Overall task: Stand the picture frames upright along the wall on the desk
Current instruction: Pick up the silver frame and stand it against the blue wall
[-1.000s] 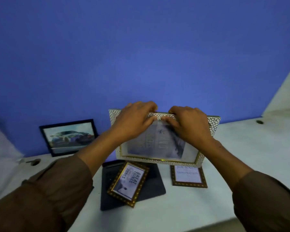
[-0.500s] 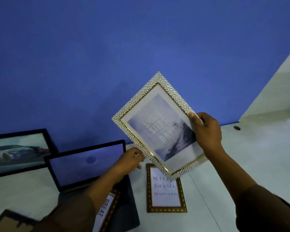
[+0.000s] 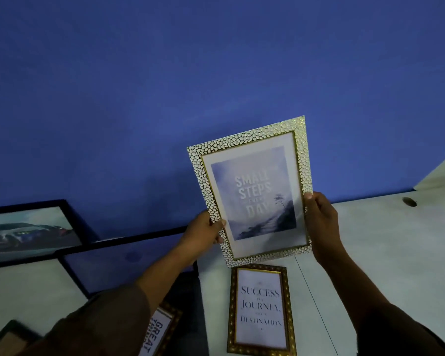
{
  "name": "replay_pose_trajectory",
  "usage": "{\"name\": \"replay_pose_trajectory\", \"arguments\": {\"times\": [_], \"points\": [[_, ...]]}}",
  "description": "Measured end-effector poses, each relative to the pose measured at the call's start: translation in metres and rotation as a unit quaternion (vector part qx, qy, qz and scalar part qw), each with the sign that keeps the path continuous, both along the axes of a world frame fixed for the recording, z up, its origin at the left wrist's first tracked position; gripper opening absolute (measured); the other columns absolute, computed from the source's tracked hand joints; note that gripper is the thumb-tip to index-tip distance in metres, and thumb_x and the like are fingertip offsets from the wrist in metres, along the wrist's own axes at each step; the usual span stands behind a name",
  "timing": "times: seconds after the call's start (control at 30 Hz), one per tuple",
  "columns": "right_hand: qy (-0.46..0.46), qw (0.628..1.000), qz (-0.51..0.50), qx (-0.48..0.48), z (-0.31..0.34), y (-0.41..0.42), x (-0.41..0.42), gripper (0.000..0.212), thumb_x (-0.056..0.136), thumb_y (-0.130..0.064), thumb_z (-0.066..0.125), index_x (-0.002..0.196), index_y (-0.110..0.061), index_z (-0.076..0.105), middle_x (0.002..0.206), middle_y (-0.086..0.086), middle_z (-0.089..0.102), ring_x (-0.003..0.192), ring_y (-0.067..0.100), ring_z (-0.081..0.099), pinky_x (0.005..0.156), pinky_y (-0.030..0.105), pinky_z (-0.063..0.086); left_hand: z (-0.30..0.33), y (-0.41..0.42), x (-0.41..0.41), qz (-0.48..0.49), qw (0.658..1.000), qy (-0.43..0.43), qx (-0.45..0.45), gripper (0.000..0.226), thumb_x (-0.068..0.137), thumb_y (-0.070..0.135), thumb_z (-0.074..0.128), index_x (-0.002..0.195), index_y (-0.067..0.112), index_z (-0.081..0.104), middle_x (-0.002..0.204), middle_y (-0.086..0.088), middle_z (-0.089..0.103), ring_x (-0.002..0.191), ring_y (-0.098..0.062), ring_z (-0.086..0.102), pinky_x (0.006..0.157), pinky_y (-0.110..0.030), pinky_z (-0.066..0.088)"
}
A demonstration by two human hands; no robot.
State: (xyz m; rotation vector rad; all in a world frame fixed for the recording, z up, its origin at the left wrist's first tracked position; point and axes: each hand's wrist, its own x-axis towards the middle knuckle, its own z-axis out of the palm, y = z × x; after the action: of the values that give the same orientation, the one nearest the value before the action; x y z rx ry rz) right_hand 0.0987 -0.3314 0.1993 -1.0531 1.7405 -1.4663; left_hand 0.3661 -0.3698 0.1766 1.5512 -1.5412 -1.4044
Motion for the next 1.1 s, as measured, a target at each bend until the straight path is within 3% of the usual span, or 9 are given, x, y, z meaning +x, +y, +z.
{"name": "replay_pose_trajectory", "arguments": {"times": [0.17, 0.3, 0.4, 0.5, 0.57, 0.63, 0.9, 1.1], "points": [[0.065, 0.996, 0.062, -0.004, -0.029, -0.034, -0.034, 0.031, 0.105, -0.038, 0.048, 0.098, -0.014, 0.066, 0.094, 0.006, 0.066, 0.086, 0.019, 0.059, 0.076, 0.034, 0.044, -0.008, -0.022, -0.018, 0.033, 0.997, -0.067, -0.028, 0.014, 0.101, 0.021, 0.053, 0.112, 0.014, 0.059, 0.097, -0.009, 0.072, 0.074, -0.021, 0.073, 0.06, -0.028, 0.056], [0.163, 0.981, 0.104, 0.017, -0.042, -0.067, -0.062, 0.04, 0.106, -0.031, 0.047, 0.083, 0.0, 0.059, 0.079, 0.013, 0.062, 0.077, 0.018, 0.059, 0.07, 0.035, 0.042, -0.011, -0.036, -0.038, 0.073, 0.99, -0.114, -0.049, 0.022, 0.104, 0.021, 0.049, 0.122, 0.011, 0.056, 0.102, -0.008, 0.067, 0.076, -0.014, 0.065, 0.062, -0.023, 0.047], [0.202, 0.97, 0.135, 0.03, -0.055, -0.089, -0.081, 0.041, 0.107, -0.029, 0.045, 0.092, 0.003, 0.066, 0.088, 0.018, 0.069, 0.084, 0.027, 0.065, 0.077, 0.042, 0.051, -0.019, -0.047, -0.055, 0.093, 0.987, -0.124, -0.043, 0.024, 0.104, 0.02, 0.048, 0.125, 0.011, 0.055, 0.106, -0.01, 0.067, 0.074, -0.011, 0.063, 0.056, -0.017, 0.043], [0.224, 0.961, 0.157, 0.032, -0.067, -0.105, -0.092, 0.04, 0.107, -0.028, 0.046, 0.099, 0.004, 0.068, 0.091, 0.019, 0.071, 0.084, 0.033, 0.066, 0.081, 0.045, 0.054, -0.032, -0.058, -0.067, 0.12, 0.986, -0.114, -0.025, 0.028, 0.104, 0.019, 0.048, 0.13, 0.012, 0.054, 0.112, -0.012, 0.068, 0.077, -0.016, 0.065, 0.059, -0.022, 0.049], [0.229, 0.959, 0.164, 0.032, -0.071, -0.115, -0.098, 0.036, 0.106, -0.026, 0.048, 0.103, 0.002, 0.071, 0.092, 0.015, 0.071, 0.084, 0.03, 0.065, 0.081, 0.043, 0.054, -0.042, -0.066, -0.075, 0.134, 0.985, -0.104, -0.009, 0.029, 0.104, 0.018, 0.049, 0.132, 0.011, 0.054, 0.115, -0.014, 0.068, 0.074, -0.016, 0.067, 0.072, -0.033, 0.058], [0.229, 0.959, 0.165, 0.034, -0.079, -0.124, -0.104, 0.033, 0.105, -0.024, 0.049, 0.106, 0.0, 0.072, 0.094, 0.015, 0.071, 0.086, 0.029, 0.066, 0.081, 0.042, 0.054, -0.05, -0.073, -0.081, 0.141, 0.985, -0.099, 0.007, 0.031, 0.104, 0.019, 0.05, 0.133, 0.01, 0.053, 0.117, -0.015, 0.067, 0.075, -0.016, 0.067, 0.081, -0.036, 0.057], [0.243, 0.946, 0.196, 0.085, -0.121, -0.155, -0.125, 0.031, 0.105, -0.026, 0.049, 0.106, -0.004, 0.072, 0.097, 0.015, 0.072, 0.087, 0.028, 0.068, 0.076, 0.033, 0.051, -0.077, -0.106, -0.1, 0.162, 0.98, -0.098, 0.053, 0.026, 0.104, 0.016, 0.05, 0.128, 0.008, 0.054, 0.111, -0.011, 0.064, 0.074, -0.011, 0.065, 0.082, -0.034, 0.053], [0.203, 0.947, 0.231, 0.095, -0.13, -0.17, -0.13, 0.03, 0.105, -0.026, 0.05, 0.108, -0.005, 0.071, 0.101, 0.014, 0.074, 0.091, 0.025, 0.069, 0.08, 0.035, 0.056, -0.089, -0.123, -0.101, 0.179, 0.972, -0.13, 0.075, 0.016, 0.101, 0.024, 0.053, 0.109, 0.011, 0.058, 0.11, -0.019, 0.071, 0.102, -0.037, 0.07, 0.093, -0.048, 0.057]]}}
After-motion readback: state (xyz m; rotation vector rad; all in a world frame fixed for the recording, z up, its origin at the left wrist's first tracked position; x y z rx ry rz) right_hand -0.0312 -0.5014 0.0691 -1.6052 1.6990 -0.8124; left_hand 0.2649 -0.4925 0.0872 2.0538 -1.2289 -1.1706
